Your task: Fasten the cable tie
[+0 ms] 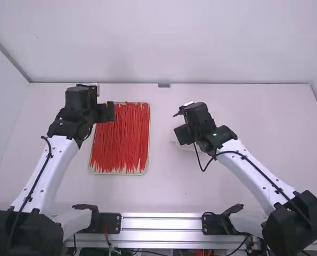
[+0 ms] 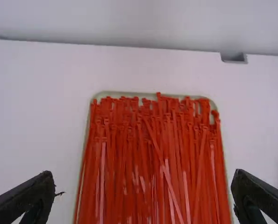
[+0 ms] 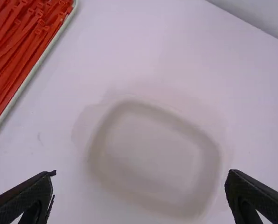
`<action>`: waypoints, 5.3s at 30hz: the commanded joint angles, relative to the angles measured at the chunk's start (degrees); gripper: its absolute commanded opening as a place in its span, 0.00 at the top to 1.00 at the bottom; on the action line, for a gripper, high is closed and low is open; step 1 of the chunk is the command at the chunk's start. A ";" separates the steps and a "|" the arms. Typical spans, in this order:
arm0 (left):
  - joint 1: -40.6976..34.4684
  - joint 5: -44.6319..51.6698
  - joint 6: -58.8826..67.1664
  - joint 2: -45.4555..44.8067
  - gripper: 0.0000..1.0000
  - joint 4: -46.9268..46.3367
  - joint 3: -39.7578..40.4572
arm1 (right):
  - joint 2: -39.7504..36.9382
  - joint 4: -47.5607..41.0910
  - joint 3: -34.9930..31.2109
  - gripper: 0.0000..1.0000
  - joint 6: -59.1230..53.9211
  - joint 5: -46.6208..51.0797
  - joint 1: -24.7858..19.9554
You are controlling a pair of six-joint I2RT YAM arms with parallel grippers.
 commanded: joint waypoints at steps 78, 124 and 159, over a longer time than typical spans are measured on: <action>1.20 -18.88 -3.45 40.04 0.52 18.21 3.98 | 0.35 -0.68 1.79 0.02 -2.69 -2.43 -0.04; 6.01 -3.80 -0.72 40.33 0.66 20.90 5.16 | 0.35 -0.09 1.79 0.02 -2.69 -2.40 -0.04; 5.95 -3.80 -0.76 42.07 0.84 22.01 5.16 | 0.35 0.13 1.79 0.02 -2.69 -2.43 -0.04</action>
